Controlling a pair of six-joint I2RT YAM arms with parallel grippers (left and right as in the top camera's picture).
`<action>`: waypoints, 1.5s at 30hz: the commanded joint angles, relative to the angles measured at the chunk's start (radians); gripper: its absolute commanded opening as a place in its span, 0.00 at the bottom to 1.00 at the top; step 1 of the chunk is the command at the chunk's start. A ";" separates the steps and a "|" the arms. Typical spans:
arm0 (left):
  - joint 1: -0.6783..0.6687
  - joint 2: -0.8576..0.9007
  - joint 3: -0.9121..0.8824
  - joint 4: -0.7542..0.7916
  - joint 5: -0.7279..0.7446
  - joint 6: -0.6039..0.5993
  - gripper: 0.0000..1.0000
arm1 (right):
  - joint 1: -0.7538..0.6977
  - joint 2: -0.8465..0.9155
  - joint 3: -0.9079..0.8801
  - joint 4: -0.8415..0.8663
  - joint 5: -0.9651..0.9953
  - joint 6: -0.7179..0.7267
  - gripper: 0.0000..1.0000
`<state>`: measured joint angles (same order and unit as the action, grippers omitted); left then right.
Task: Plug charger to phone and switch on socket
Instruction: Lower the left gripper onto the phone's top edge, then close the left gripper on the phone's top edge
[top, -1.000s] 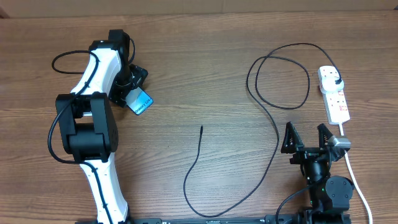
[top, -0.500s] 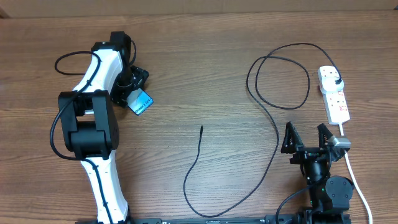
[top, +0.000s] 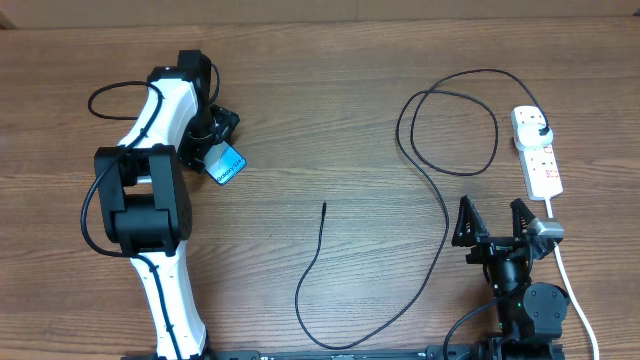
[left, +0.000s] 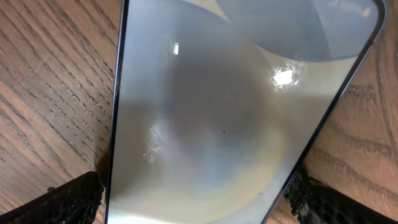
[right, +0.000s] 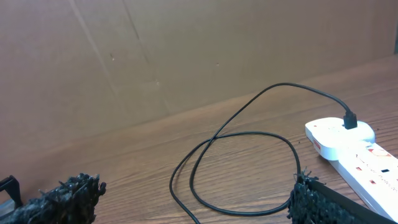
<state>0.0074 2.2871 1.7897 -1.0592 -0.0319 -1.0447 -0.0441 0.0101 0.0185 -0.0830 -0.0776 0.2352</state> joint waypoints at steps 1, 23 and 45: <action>0.005 0.032 0.014 -0.007 -0.044 0.002 1.00 | 0.006 -0.006 -0.011 0.003 0.006 -0.003 1.00; 0.005 0.032 0.014 0.003 -0.048 0.115 1.00 | 0.005 -0.006 -0.011 0.003 0.006 -0.003 1.00; 0.007 0.051 0.013 0.011 0.023 0.095 1.00 | 0.006 -0.006 -0.011 0.003 0.006 -0.003 1.00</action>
<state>0.0090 2.2929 1.7943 -1.0382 -0.0277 -0.9470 -0.0441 0.0101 0.0185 -0.0826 -0.0776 0.2348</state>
